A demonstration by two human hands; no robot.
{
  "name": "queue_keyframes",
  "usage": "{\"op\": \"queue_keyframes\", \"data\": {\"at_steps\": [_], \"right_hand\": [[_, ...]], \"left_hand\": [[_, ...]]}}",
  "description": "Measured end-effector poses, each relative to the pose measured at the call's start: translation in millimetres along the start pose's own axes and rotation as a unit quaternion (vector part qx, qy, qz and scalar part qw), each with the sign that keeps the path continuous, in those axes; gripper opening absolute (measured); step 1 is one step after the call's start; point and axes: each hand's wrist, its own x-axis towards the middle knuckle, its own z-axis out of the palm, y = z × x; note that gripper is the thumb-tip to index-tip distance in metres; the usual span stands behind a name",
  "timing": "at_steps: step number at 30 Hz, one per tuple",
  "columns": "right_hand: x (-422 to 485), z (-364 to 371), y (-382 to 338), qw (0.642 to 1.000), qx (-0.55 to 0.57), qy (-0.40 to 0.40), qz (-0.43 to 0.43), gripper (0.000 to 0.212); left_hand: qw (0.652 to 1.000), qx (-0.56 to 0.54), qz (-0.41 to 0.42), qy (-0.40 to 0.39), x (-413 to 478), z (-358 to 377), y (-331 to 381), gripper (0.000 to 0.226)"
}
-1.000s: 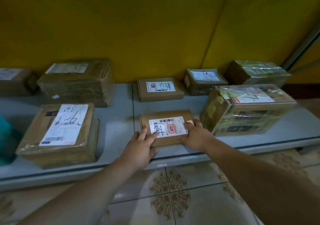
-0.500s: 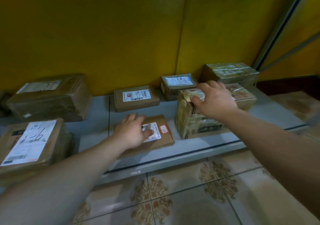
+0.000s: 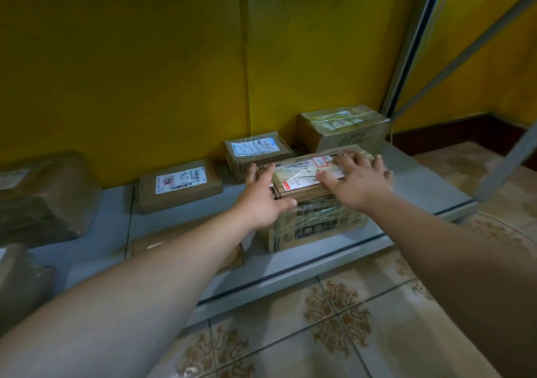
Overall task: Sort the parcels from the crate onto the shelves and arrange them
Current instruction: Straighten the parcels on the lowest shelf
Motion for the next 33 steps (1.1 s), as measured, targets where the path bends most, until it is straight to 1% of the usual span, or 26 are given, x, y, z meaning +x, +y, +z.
{"op": "queue_keyframes", "data": {"at_steps": [4,7,10,13,16,19,23,26,29,33], "right_hand": [[3.2,-1.7,25.2,1.000,0.025,0.016,0.007,0.069],[2.5,1.6,27.4,0.999,0.032,0.012,0.003,0.067],[3.8,-3.4,21.4,1.000,0.024,0.009,0.013,0.068],[3.5,-14.3,8.5,1.000,-0.013,0.001,0.013,0.075],[-3.2,-20.0,-18.3,0.999,-0.023,0.004,-0.022,0.081],[-15.7,-17.3,-59.4,0.995,-0.037,0.011,-0.092,0.081],[-32.3,-2.7,-118.5,0.979,-0.058,0.023,-0.192,0.079],[-39.4,13.0,-157.5,0.967,-0.049,0.013,-0.250,0.076],[-29.5,38.9,-187.2,0.966,-0.032,-0.040,-0.253,0.075],[0.4,80.0,-210.5,0.972,-0.008,-0.096,-0.213,0.074]], "left_hand": [[1.000,-0.004,0.020,0.006,-0.9,25.2,16.3,0.087],[1.000,0.017,0.024,-0.005,0.2,20.8,14.1,0.087],[0.998,0.025,0.038,-0.037,-2.8,2.9,-1.8,0.086],[0.996,0.071,0.015,-0.053,-10.2,-19.0,-37.8,0.082],[0.982,0.179,-0.018,-0.062,-19.5,-36.8,-85.5,0.082],[0.959,0.269,-0.063,-0.063,-30.8,-46.9,-132.0,0.079],[0.942,0.303,-0.126,-0.068,-44.4,-53.5,-179.7,0.079],[0.940,0.312,-0.129,-0.050,-53.8,-49.5,-199.6,0.081],[0.951,0.287,-0.114,-0.018,-56.6,-42.3,-210.0,0.082],[0.960,0.257,-0.105,-0.014,-54.2,-39.5,-218.4,0.085]]}}
